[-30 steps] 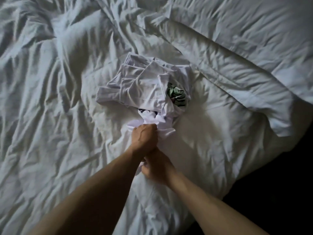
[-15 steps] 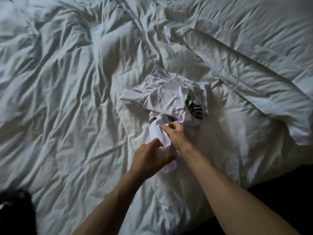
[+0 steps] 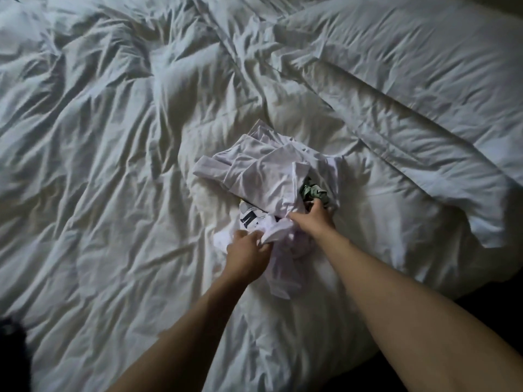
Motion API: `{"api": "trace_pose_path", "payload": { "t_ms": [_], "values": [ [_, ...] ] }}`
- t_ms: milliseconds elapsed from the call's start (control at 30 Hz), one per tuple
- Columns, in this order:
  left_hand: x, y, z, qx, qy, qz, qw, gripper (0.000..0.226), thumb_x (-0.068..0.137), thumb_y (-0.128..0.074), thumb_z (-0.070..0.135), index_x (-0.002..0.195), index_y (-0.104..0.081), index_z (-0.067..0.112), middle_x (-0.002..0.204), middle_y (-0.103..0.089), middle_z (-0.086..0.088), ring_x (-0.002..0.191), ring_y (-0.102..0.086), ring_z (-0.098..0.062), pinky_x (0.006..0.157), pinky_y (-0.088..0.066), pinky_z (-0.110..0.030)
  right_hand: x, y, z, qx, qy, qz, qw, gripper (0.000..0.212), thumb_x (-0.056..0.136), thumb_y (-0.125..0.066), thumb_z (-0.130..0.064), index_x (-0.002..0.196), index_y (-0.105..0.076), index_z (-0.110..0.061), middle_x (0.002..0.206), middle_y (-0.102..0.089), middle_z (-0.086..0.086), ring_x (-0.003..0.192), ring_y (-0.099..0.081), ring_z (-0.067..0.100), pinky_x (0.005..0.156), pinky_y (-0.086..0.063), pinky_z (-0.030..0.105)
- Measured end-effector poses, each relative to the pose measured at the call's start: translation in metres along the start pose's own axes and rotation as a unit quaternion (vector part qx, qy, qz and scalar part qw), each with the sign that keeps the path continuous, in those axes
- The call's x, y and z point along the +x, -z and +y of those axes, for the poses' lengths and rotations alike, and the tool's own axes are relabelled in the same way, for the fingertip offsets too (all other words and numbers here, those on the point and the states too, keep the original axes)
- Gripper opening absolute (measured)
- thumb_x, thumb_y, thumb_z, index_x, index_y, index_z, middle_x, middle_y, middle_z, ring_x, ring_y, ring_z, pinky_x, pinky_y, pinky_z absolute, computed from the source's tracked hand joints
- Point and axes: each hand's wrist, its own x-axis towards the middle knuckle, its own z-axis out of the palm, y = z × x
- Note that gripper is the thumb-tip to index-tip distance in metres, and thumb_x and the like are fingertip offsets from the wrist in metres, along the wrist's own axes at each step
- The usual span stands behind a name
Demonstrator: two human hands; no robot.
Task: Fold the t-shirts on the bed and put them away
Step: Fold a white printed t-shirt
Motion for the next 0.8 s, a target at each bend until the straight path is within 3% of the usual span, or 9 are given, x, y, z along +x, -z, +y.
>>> {"api": "trace_pose_path", "payload": {
  "t_ms": [33,100,167,267,400,533,633,733,800],
  "values": [
    [0.008,-0.015,-0.003,-0.034,0.057,-0.029,0.997,0.053,0.079,-0.064,0.055,0.119,-0.057,0.021,0.122,-0.048,-0.017,0.120,-0.050,-0.034,0.100,-0.045,-0.042,0.009,-0.002,0.001,-0.021,-0.004,-0.001,1.000,0.099,0.077,-0.076,-0.051,0.154,-0.022,-0.019,0.156,-0.017,0.024,0.138,-0.035,0.040,0.113,-0.035,0.042],
    [0.017,-0.043,-0.004,-0.100,0.139,-0.075,0.982,0.109,0.054,-0.071,0.070,0.146,-0.030,0.028,0.138,-0.034,-0.019,0.131,-0.040,-0.039,0.101,-0.046,-0.052,0.023,-0.008,0.006,-0.042,-0.005,-0.008,0.999,0.106,0.076,-0.076,-0.054,0.156,-0.014,-0.024,0.159,-0.007,0.024,0.144,-0.025,0.041,0.116,-0.030,0.045],
    [0.022,-0.067,-0.004,-0.138,0.166,-0.072,0.974,0.128,0.053,-0.078,0.063,0.155,-0.007,0.031,0.149,-0.023,-0.016,0.139,-0.029,-0.041,0.105,-0.043,-0.053,0.033,-0.014,0.009,-0.063,0.000,-0.004,0.998,0.106,0.075,-0.077,-0.053,0.155,-0.015,-0.022,0.158,-0.012,0.024,0.145,-0.021,0.039,0.115,-0.030,0.045],
    [0.043,-0.092,-0.008,-0.168,0.197,0.014,0.966,0.099,0.070,-0.078,0.032,0.150,-0.020,0.024,0.139,-0.034,-0.018,0.127,-0.042,-0.041,0.101,-0.046,-0.049,0.046,-0.024,0.008,-0.141,0.010,0.058,0.988,0.071,0.078,-0.074,-0.048,0.135,-0.041,-0.020,0.140,-0.037,0.020,0.131,-0.040,0.038,0.100,-0.041,0.044],
    [0.071,-0.093,-0.004,-0.229,0.196,0.053,0.952,0.068,0.057,-0.063,0.028,0.121,-0.042,0.020,0.108,-0.061,-0.011,0.098,-0.062,-0.033,0.083,-0.056,-0.048,0.058,-0.025,-0.007,-0.155,0.033,0.099,0.982,0.028,0.086,-0.062,-0.030,0.114,-0.064,-0.026,0.128,-0.050,0.019,0.120,-0.049,0.040,0.104,-0.040,0.044],
    [0.129,-0.119,-0.013,-0.279,0.144,0.048,0.948,0.060,0.049,-0.057,0.036,0.107,-0.055,0.025,0.092,-0.069,-0.007,0.088,-0.068,-0.031,0.077,-0.058,-0.050,0.068,0.000,-0.036,-0.065,0.109,0.182,0.975,0.033,0.094,-0.050,-0.026,0.123,-0.065,-0.026,0.128,-0.051,0.018,0.116,-0.053,0.038,0.099,-0.042,0.040],
    [0.154,-0.121,0.002,-0.347,0.112,0.031,0.930,0.046,0.051,-0.057,0.023,0.096,-0.061,0.019,0.083,-0.069,-0.014,0.078,-0.069,-0.034,0.070,-0.060,-0.052,0.068,0.009,-0.059,-0.012,0.201,0.202,0.958,0.033,0.096,-0.051,-0.023,0.125,-0.066,-0.022,0.126,-0.054,0.015,0.117,-0.052,0.034,0.100,-0.041,0.038],
    [0.138,-0.076,0.054,-0.427,0.075,0.018,0.901,0.029,0.066,-0.064,0.012,0.095,-0.063,0.012,0.082,-0.066,-0.010,0.080,-0.063,-0.021,0.072,-0.054,-0.034,0.057,0.004,-0.072,-0.014,0.276,0.222,0.935,0.022,0.093,-0.054,-0.021,0.107,-0.069,-0.012,0.112,-0.061,0.015,0.108,-0.055,0.036,0.090,-0.042,0.040],
    [0.127,-0.048,0.077,-0.409,0.057,-0.063,0.908,0.011,0.084,-0.065,0.011,0.088,-0.057,0.017,0.085,-0.060,-0.002,0.079,-0.058,-0.010,0.071,-0.052,-0.020,0.041,0.006,-0.082,0.024,0.335,0.246,0.909,0.021,0.091,-0.053,-0.022,0.101,-0.069,-0.012,0.101,-0.068,0.013,0.099,-0.059,0.036,0.084,-0.045,0.041]
  ]
}}
